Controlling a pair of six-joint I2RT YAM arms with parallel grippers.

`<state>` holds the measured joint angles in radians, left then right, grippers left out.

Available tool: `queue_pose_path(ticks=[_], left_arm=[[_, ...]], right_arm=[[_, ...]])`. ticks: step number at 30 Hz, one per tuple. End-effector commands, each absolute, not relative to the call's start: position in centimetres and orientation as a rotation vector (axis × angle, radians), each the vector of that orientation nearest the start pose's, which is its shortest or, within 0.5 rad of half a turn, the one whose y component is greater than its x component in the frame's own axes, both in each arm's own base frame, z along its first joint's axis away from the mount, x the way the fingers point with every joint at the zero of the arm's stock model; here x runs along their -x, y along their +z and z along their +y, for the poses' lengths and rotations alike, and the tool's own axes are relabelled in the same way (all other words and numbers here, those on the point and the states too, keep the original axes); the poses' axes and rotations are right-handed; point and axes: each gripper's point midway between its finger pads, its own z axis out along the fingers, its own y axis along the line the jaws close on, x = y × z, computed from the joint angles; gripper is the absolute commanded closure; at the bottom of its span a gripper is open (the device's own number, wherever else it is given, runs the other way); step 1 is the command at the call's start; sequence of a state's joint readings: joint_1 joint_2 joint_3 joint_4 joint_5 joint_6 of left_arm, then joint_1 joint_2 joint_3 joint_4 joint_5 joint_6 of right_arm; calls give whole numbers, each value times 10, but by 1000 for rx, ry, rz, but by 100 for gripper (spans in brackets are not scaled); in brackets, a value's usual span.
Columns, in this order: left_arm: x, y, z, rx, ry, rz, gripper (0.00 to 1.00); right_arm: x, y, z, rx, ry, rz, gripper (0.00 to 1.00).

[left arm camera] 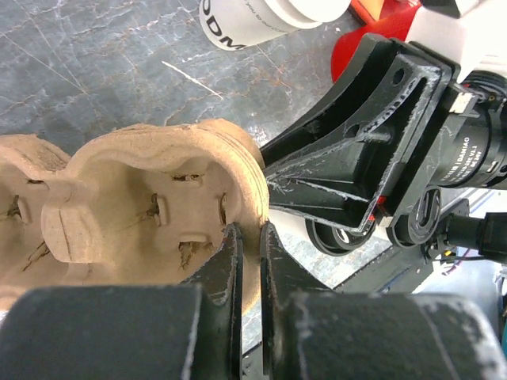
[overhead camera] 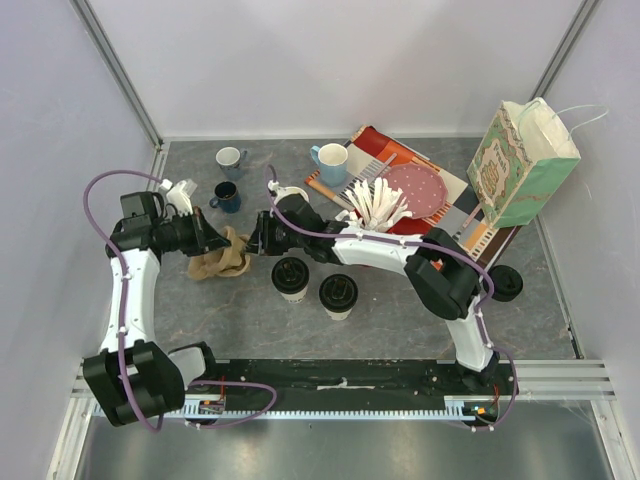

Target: Pack the takeout coffee

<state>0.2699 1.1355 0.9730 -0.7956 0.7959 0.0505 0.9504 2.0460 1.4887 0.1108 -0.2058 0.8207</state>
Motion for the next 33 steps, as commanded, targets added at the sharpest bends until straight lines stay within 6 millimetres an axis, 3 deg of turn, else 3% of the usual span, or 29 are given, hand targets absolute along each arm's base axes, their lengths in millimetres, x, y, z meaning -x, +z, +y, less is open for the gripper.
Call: queue_pose_path(ticks=[1, 5, 7, 8, 9, 11, 15, 16, 19, 21, 22, 25, 33], left_arm=[[-270, 210, -70, -53, -953, 2217, 98], [-275, 218, -69, -61, -941, 2197, 98], [-274, 215, -69, -56, -950, 2202, 98], [-273, 211, -69, -53, -953, 2211, 98], [-272, 207, -69, -48, -959, 2220, 98], [-269, 195, -69, -37, -957, 2253, 98], [-270, 185, -68, -32, -961, 2287, 98], [-270, 182, -67, -26, -961, 2298, 87], [-272, 179, -65, -28, -939, 2307, 68], [-271, 177, -68, -70, -937, 2310, 61], [-271, 176, -69, -78, -930, 2314, 52], [-270, 171, -70, -94, -910, 2344, 43], [-266, 167, -61, -158, -804, 2417, 44]], right_arm=[[-285, 138, 533, 299, 1321, 2279, 64], [-281, 123, 534, 306, 1304, 2349, 60], [-281, 119, 534, 305, 1302, 2356, 64], [-280, 116, 534, 307, 1299, 2365, 72], [-279, 115, 534, 308, 1299, 2367, 89], [-278, 115, 534, 312, 1302, 2366, 100], [-275, 123, 537, 317, 1317, 2348, 100], [-274, 126, 539, 318, 1324, 2339, 100], [-273, 139, 544, 323, 1336, 2302, 100], [-274, 143, 545, 318, 1333, 2290, 100], [-274, 146, 545, 316, 1335, 2282, 100], [-277, 152, 544, 310, 1330, 2267, 100], [-281, 165, 540, 221, 1345, 2243, 100]])
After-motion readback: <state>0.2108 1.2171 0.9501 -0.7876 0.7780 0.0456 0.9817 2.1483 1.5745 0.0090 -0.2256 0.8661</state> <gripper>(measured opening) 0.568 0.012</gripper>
